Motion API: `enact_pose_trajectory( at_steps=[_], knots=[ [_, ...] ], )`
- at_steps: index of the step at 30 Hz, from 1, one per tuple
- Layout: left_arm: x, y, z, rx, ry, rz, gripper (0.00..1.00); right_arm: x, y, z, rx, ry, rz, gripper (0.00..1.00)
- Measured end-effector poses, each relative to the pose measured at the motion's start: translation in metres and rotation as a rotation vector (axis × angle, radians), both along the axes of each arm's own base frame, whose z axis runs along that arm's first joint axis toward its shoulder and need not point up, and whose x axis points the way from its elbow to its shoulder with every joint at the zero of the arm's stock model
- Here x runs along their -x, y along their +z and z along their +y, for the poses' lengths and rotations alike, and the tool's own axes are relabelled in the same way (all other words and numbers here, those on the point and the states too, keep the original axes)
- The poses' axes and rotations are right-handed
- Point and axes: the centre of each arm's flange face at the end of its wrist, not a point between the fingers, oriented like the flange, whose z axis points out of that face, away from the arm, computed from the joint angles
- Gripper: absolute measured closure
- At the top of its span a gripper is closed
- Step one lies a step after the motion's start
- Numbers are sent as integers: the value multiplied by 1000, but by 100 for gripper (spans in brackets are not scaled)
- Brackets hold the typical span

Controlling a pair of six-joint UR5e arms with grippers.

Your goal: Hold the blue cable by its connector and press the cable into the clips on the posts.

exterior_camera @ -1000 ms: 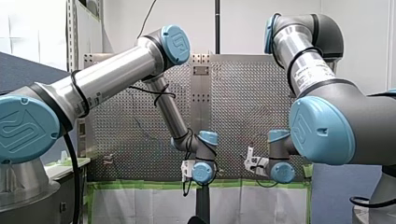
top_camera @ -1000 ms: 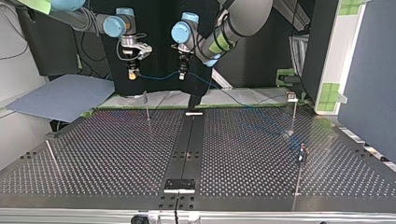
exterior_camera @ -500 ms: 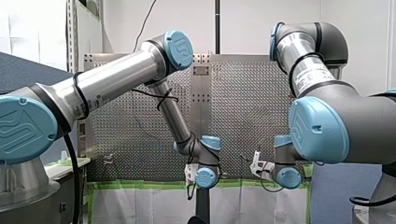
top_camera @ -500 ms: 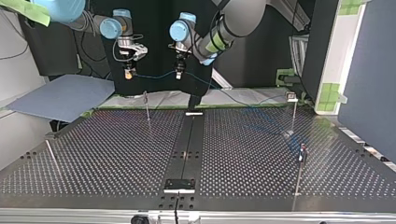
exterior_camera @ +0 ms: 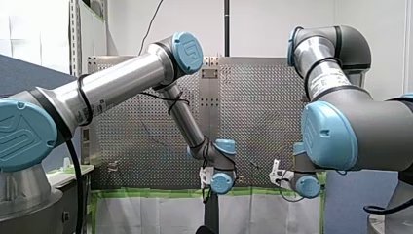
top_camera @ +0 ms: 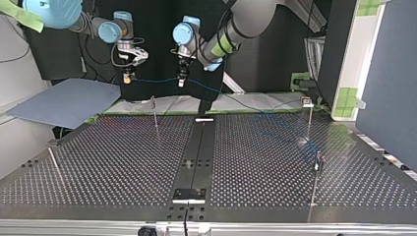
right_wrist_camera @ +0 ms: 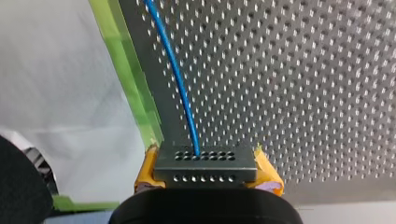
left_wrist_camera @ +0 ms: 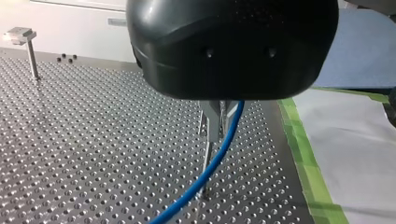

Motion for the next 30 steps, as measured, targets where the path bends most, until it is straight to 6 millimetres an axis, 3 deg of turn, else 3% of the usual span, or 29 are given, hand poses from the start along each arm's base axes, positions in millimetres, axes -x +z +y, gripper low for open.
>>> enact_pose_trajectory(
  at_steps=[11,19,30],
  knots=[
    [8,-24,-18,-59,-47,19,100,34,1,-26,23,-62,32,100],
    [3,-45,-28,-54,-55,32,100,25,6,-40,65,-17,72,100],
    [-18,-25,-52,-9,-52,-1,100,10,9,-45,99,54,106,100]
  ],
)
